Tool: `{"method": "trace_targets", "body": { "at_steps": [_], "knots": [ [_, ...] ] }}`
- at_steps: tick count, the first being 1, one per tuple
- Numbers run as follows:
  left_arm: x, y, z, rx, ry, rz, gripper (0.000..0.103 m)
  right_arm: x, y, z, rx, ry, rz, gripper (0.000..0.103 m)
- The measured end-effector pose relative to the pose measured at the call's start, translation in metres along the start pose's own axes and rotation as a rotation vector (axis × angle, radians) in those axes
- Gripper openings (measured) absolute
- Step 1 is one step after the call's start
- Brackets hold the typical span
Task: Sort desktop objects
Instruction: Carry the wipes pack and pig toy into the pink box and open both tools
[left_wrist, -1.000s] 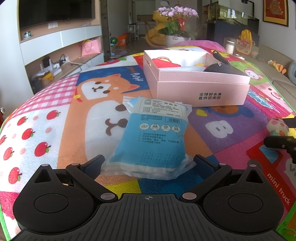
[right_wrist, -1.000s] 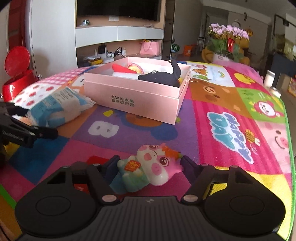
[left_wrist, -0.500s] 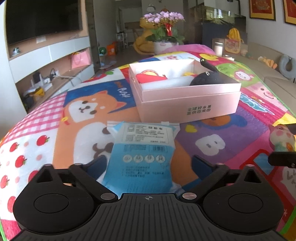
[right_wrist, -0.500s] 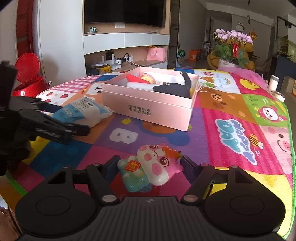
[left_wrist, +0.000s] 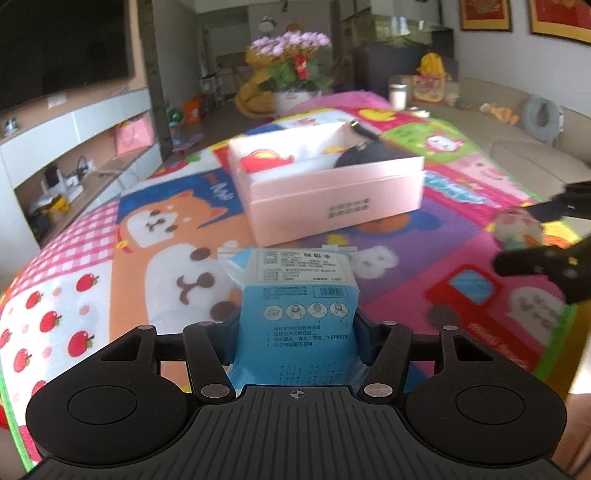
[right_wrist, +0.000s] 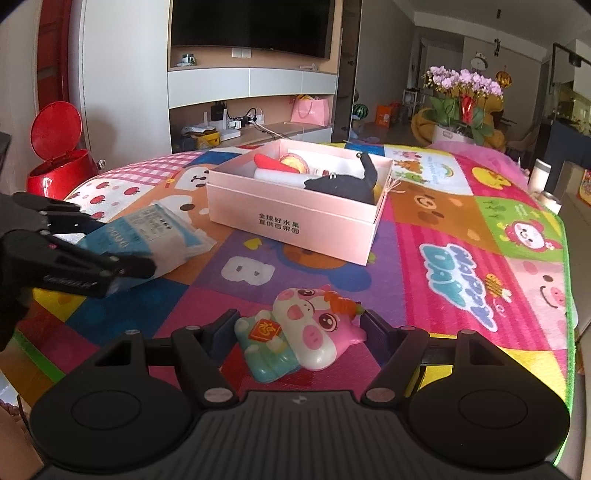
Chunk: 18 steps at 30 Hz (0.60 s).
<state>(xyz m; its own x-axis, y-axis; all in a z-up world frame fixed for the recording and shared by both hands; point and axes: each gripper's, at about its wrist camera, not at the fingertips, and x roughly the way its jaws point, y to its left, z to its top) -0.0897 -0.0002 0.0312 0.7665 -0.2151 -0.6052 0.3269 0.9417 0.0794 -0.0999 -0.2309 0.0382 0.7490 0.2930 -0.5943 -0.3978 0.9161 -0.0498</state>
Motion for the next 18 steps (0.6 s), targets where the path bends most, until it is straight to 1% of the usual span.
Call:
{"method": "trace_targets", "body": {
  "at_steps": [4,6,9,11,12,14,18],
  "knots": [
    [-0.018,-0.012,0.006,0.048,-0.057,-0.056,0.063,-0.011,-0.004,0.006,0.016,-0.029,0.005,0.072],
    [-0.021,-0.017,0.014,0.104,-0.095,-0.063,0.063,-0.015,-0.01,0.012,0.045,-0.045,0.004,0.072],
    [-0.018,-0.021,0.035,0.2,-0.152,-0.014,0.063,-0.024,-0.02,0.024,0.094,-0.091,-0.007,0.072],
    [-0.016,-0.018,0.055,0.268,-0.206,0.023,0.063,-0.032,-0.028,0.033,0.123,-0.134,-0.02,0.072],
    [-0.015,-0.017,0.064,0.282,-0.226,0.037,0.062,-0.036,-0.031,0.037,0.139,-0.155,-0.024,0.072],
    [-0.011,-0.009,0.089,0.279,-0.274,0.04,0.062,-0.043,-0.039,0.046,0.169,-0.192,-0.025,0.072],
    [-0.001,0.007,0.133,0.21,-0.35,-0.024,0.062,-0.048,-0.051,0.059,0.201,-0.24,-0.054,0.072]
  ]
}}
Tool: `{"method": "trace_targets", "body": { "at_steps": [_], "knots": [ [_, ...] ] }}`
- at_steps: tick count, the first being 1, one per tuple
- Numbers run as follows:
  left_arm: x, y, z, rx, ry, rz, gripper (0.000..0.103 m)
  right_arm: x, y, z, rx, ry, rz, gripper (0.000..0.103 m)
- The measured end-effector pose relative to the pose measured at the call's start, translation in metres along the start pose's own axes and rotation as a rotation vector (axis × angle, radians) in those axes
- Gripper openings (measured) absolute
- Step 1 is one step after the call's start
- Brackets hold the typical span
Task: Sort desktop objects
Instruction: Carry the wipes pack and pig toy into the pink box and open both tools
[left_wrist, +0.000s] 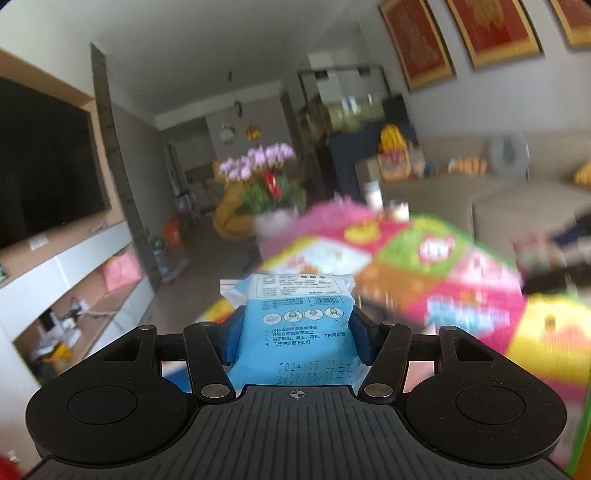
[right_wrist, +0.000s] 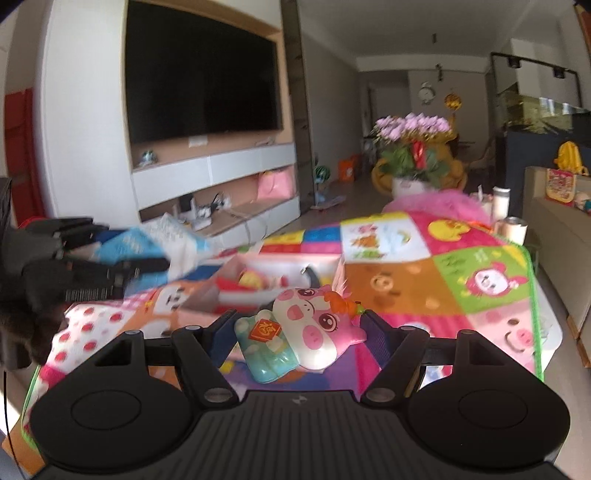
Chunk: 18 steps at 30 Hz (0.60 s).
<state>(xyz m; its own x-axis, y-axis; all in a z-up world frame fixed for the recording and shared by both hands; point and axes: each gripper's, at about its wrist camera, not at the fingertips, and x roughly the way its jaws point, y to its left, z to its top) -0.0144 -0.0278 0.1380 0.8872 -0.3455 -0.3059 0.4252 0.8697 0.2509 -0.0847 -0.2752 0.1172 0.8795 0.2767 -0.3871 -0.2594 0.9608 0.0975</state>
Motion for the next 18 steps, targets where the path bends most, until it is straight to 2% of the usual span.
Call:
{"method": "trace_targets", "body": {
  "at_steps": [4,5,6,9,13,18],
  "knots": [
    [0.034,0.011,0.013,-0.036,-0.022,-0.073,0.065,0.007,-0.004,0.006,0.0,-0.004,-0.013,0.072],
    [0.043,0.012,0.011,-0.042,-0.021,-0.093,0.07,0.01,-0.004,0.006,0.001,0.002,-0.013,0.072],
    [0.05,0.013,0.009,-0.046,-0.007,-0.105,0.082,0.013,-0.005,0.006,0.004,0.009,-0.012,0.072],
    [0.062,0.018,-0.005,-0.085,0.053,-0.064,0.093,0.019,-0.006,0.004,0.013,0.024,-0.016,0.072],
    [0.05,0.031,-0.035,-0.183,0.108,-0.028,0.095,0.023,-0.012,0.0,0.013,0.036,-0.027,0.072],
    [0.023,0.026,-0.074,-0.264,0.155,-0.023,0.096,0.035,-0.013,-0.002,0.02,0.076,-0.03,0.072]
  ]
}}
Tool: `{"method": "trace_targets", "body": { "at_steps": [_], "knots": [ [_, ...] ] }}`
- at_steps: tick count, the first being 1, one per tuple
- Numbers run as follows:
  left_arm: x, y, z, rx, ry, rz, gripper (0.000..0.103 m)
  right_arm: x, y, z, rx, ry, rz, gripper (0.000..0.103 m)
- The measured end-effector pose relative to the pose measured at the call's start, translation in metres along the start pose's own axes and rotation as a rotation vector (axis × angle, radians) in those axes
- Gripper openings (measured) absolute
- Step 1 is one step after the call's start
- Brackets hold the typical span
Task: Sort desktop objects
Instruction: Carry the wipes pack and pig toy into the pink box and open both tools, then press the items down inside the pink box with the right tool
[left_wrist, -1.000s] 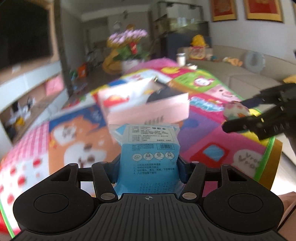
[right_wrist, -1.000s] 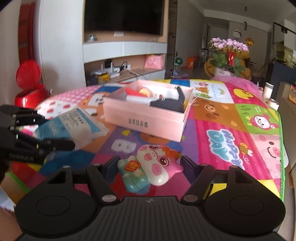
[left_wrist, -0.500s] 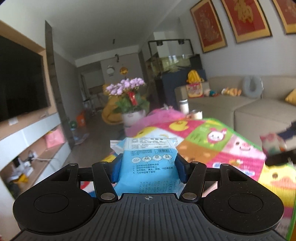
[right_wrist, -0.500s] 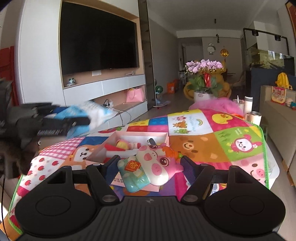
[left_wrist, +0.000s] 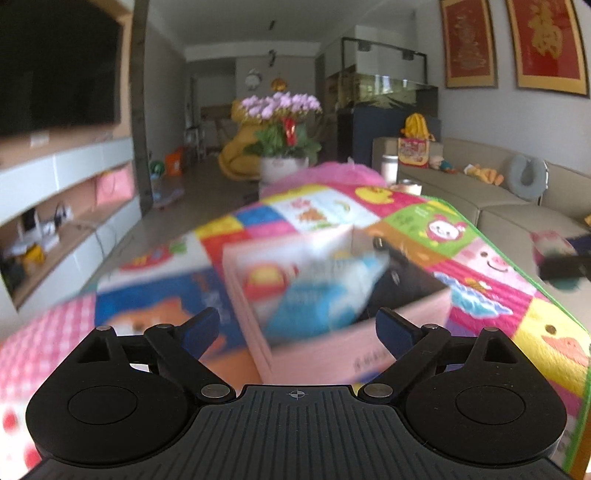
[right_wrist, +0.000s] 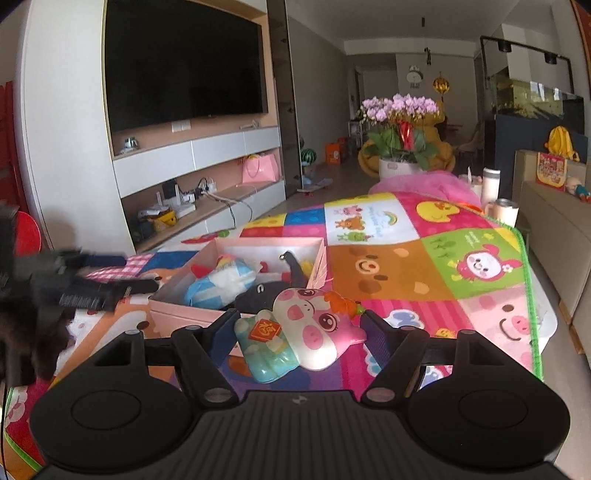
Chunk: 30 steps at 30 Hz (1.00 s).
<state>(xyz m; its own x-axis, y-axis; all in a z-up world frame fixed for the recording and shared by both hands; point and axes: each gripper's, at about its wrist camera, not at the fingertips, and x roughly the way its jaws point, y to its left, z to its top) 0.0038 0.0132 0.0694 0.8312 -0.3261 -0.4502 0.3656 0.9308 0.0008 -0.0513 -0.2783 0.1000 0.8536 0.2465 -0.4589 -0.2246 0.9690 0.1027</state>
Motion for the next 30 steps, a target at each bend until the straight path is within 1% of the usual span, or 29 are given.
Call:
{"method": "trace_targets", "body": {
  "at_steps": [3,5,8,10,11,12,13,15,16,17,18,20,22,23,26,27,28,29,30],
  "knots": [
    [-0.004,-0.004,-0.019,-0.09,0.012,0.038,0.097,0.008,0.007,0.007,0.007,0.019,0.03,0.072],
    [-0.007,-0.002,-0.027,-0.153,0.012,0.04,0.097,0.015,0.016,0.02,-0.011,0.007,0.039,0.072],
    [-0.004,0.001,-0.029,-0.191,0.01,0.032,0.099,0.032,0.03,0.06,-0.044,-0.049,0.037,0.072],
    [-0.001,0.003,-0.028,-0.201,0.006,0.047,0.099,0.057,0.036,0.1,-0.027,-0.078,0.043,0.072],
    [0.001,0.003,-0.027,-0.208,0.005,0.053,0.1,0.071,0.039,0.116,-0.014,-0.091,0.039,0.074],
    [0.002,0.003,-0.028,-0.219,0.002,0.055,0.1,0.085,0.041,0.129,-0.008,-0.096,0.033,0.079],
    [0.002,0.005,-0.03,-0.233,0.0,0.055,0.1,0.105,0.044,0.143,-0.021,-0.076,0.031,0.091],
    [0.002,0.009,-0.033,-0.261,-0.004,0.047,0.1,0.132,0.048,0.153,-0.022,-0.04,-0.003,0.091],
    [0.002,0.011,-0.035,-0.273,-0.004,0.04,0.101,0.144,0.049,0.153,-0.025,-0.013,-0.022,0.088],
    [0.003,0.014,-0.037,-0.284,0.0,0.033,0.101,0.151,0.051,0.15,-0.034,0.009,-0.026,0.08],
    [0.005,0.016,-0.039,-0.293,0.004,0.027,0.101,0.157,0.053,0.144,-0.049,0.033,-0.024,0.075],
    [0.008,0.019,-0.042,-0.31,0.012,0.012,0.101,0.164,0.056,0.129,-0.07,0.081,-0.015,0.054],
    [0.009,0.019,-0.044,-0.318,0.016,0.003,0.101,0.175,0.059,0.111,-0.081,0.146,0.002,0.043],
    [0.009,0.019,-0.044,-0.319,0.016,0.0,0.101,0.18,0.062,0.103,-0.086,0.174,0.006,0.04],
    [0.008,0.02,-0.045,-0.326,0.008,0.001,0.101,0.193,0.067,0.072,-0.074,0.273,0.021,0.037],
    [0.008,0.021,-0.045,-0.33,0.008,0.002,0.101,0.193,0.069,0.061,-0.06,0.278,0.027,0.037],
    [0.008,0.021,-0.045,-0.332,0.01,0.003,0.101,0.191,0.074,0.054,-0.05,0.253,0.02,0.039],
    [0.009,0.021,-0.045,-0.334,0.016,0.004,0.101,0.189,0.076,0.052,-0.052,0.236,0.011,0.04],
    [0.011,0.021,-0.045,-0.334,0.022,0.004,0.101,0.188,0.079,0.051,-0.046,0.23,0.02,0.041]
  ]
}}
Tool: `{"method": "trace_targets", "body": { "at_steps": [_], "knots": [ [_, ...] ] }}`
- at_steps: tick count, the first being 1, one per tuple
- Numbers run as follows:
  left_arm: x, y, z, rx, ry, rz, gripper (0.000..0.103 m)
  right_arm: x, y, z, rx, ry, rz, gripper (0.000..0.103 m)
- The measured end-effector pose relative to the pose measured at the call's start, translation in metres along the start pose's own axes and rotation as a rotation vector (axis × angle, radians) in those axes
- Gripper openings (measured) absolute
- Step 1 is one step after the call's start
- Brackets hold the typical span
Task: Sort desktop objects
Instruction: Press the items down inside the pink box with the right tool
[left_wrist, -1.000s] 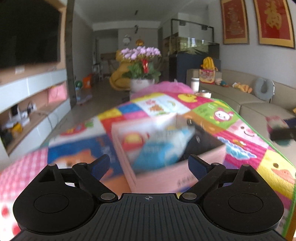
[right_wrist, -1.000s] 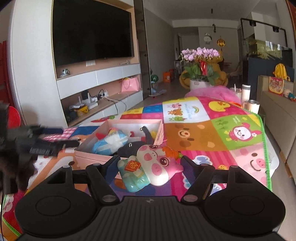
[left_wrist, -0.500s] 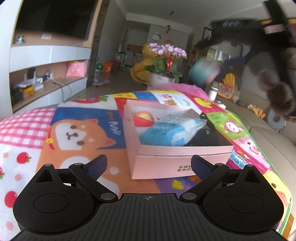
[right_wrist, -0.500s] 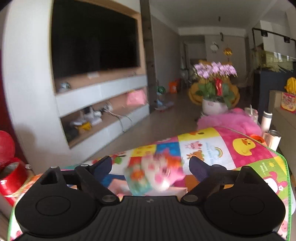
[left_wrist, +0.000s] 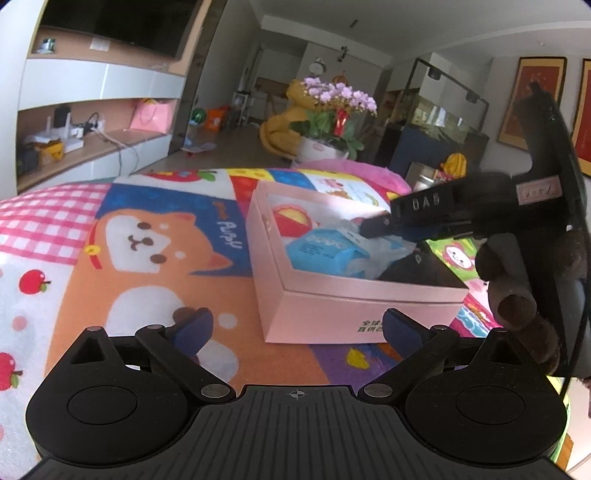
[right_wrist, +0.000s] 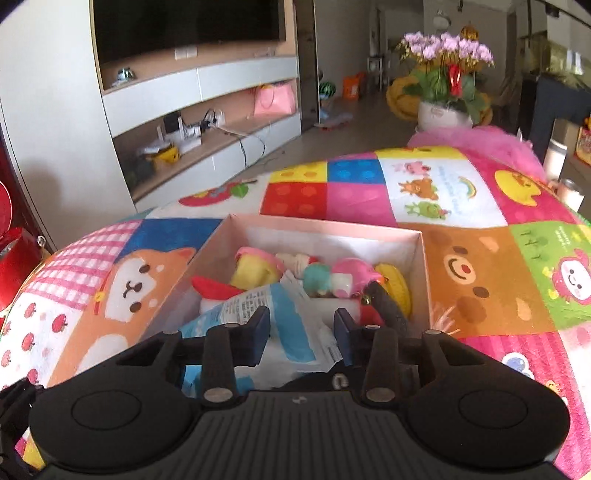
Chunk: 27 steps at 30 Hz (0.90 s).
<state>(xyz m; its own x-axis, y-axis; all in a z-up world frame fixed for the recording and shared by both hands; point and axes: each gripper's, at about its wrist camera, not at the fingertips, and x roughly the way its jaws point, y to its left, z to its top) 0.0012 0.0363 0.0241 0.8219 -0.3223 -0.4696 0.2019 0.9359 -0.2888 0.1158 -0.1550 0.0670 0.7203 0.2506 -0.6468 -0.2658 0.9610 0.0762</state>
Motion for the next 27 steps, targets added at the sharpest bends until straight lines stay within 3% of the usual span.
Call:
{"method": "trace_targets", "body": {
  "at_steps": [1,6,12,15,17,22,27],
  "knots": [
    [0.001,-0.001,0.0,0.001,0.005,0.002,0.101,0.002,0.0,-0.001,0.025,0.006,0.027,0.048],
    [-0.003,-0.006,0.0,0.018,0.001,0.005,0.101,0.003,-0.02,0.0,0.108,0.063,0.091,0.047],
    [0.0,-0.009,0.0,0.051,0.021,0.013,0.102,-0.044,-0.019,-0.02,-0.016,-0.085,0.065,0.051],
    [0.004,-0.011,0.001,0.067,0.027,0.016,0.102,-0.072,-0.023,-0.035,-0.094,-0.16,0.009,0.064],
    [0.008,-0.012,0.002,0.073,0.036,0.027,0.102,-0.082,-0.027,-0.05,-0.15,-0.158,0.018,0.08],
    [0.009,-0.016,0.002,0.097,0.046,0.058,0.102,-0.076,-0.028,-0.081,-0.272,-0.132,-0.073,0.081],
    [0.007,-0.014,0.004,0.099,0.046,0.104,0.103,-0.043,-0.03,-0.078,-0.232,-0.086,-0.123,0.079]
  ]
}}
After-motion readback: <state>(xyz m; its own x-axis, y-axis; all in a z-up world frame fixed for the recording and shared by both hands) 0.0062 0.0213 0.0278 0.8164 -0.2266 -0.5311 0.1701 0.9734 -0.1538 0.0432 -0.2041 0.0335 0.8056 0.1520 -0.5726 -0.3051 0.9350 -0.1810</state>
